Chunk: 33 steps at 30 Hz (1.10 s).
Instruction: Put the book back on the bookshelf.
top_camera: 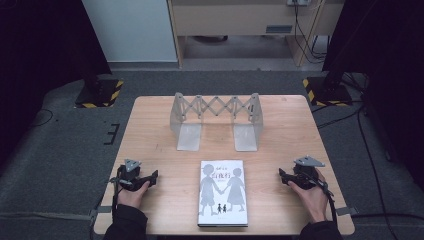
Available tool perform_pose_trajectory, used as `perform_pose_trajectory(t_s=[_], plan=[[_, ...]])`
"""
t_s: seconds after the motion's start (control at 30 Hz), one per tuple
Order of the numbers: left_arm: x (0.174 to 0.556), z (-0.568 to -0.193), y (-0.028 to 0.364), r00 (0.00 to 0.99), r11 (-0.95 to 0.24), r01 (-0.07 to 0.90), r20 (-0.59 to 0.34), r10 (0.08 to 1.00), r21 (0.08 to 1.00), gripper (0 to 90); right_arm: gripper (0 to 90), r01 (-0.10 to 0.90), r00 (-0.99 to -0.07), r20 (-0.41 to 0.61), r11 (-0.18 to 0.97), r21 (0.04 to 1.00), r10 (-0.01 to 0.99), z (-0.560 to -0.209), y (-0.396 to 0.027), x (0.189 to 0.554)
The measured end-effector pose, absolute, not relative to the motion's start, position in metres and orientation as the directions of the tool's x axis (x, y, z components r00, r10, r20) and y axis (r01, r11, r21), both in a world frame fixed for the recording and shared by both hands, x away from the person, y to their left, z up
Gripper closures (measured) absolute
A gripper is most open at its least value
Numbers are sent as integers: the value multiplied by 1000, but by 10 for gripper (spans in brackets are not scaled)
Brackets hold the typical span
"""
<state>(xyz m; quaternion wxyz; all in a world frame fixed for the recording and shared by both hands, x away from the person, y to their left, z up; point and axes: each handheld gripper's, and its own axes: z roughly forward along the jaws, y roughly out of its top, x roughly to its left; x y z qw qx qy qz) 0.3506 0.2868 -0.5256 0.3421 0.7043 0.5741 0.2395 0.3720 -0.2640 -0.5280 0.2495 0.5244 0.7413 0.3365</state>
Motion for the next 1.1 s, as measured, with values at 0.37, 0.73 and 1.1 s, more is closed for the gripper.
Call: perform_pose_trajectory(t_s=[0.37, 0.73, 1.1], plan=[[338, -509, 266, 295, -66, 578, -133, 946, 814, 258, 297, 558, -379, 71, 167, 813, 923, -514, -264, 364], [327, -502, 248, 365, -64, 537, -163, 917, 841, 265, 311, 536, -427, 110, 153, 830, 898, -501, -253, 360], [317, -499, 226, 434, -115, 520, -146, 889, 846, 296, 301, 520, -459, 137, 140, 842, 878, -489, -239, 357]])
